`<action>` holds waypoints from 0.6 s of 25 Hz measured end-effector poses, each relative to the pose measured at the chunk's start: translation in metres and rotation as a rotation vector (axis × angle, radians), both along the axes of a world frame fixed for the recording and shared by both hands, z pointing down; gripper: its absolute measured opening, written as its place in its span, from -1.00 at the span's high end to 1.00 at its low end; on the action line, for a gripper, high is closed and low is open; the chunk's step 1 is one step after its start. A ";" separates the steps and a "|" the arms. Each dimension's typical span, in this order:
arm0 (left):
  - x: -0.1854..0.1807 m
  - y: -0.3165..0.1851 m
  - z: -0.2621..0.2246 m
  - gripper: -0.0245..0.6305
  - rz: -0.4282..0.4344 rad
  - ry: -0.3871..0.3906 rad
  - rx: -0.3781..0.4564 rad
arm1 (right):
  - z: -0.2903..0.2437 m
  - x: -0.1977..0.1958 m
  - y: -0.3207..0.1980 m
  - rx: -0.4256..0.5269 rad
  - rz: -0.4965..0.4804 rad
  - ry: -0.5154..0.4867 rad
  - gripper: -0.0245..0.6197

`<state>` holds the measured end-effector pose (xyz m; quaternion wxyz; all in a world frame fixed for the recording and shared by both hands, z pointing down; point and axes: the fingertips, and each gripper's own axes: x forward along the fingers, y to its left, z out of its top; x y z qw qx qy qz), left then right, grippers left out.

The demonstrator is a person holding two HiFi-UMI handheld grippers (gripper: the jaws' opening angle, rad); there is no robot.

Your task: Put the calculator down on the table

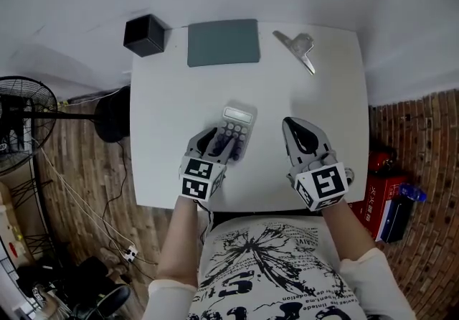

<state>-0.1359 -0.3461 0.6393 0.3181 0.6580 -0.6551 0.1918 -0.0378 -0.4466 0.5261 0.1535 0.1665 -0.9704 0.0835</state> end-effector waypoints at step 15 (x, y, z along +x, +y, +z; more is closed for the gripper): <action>-0.011 0.018 -0.142 0.81 -0.047 -0.103 0.286 | -0.069 0.008 0.029 0.078 0.022 -0.083 0.88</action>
